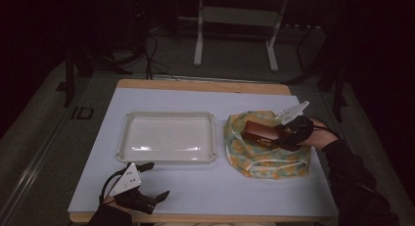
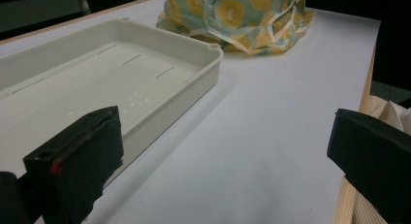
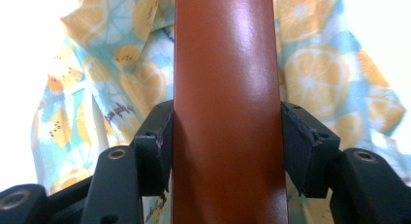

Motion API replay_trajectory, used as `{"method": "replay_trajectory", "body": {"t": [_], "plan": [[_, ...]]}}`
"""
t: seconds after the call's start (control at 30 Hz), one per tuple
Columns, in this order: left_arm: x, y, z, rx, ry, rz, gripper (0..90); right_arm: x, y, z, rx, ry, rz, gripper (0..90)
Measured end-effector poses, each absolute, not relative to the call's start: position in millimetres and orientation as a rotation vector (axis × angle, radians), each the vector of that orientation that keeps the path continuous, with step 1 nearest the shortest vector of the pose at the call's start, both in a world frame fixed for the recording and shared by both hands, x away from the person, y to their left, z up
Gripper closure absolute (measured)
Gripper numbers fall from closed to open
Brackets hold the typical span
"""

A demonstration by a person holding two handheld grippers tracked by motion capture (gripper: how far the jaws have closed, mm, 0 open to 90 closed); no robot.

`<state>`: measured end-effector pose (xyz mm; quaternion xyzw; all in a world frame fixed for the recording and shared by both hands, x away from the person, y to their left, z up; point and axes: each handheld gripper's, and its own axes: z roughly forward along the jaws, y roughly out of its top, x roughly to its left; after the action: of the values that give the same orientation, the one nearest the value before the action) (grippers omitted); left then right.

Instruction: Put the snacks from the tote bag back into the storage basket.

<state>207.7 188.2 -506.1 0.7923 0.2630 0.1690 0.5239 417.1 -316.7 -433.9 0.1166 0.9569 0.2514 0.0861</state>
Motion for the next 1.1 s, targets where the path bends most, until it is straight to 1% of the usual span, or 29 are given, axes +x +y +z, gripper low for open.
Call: {"method": "replay_trajectory", "body": {"t": [0.33,0.57,0.73,1.1], "plan": [[208,188,-506,1.895,0.63,0.406,0.0,419,-316,-420,0.36,2.841,0.759,42.7],[207,188,-505,1.891,0.612,0.395,0.0,418,-310,-403,0.33,2.825,0.76,42.8],[207,188,-506,1.904,0.631,0.408,0.0,419,-306,-390,0.316,2.812,0.762,42.8],[207,187,-507,1.916,0.615,0.398,0.0,422,-285,-364,0.251,2.808,0.749,42.8]]}}
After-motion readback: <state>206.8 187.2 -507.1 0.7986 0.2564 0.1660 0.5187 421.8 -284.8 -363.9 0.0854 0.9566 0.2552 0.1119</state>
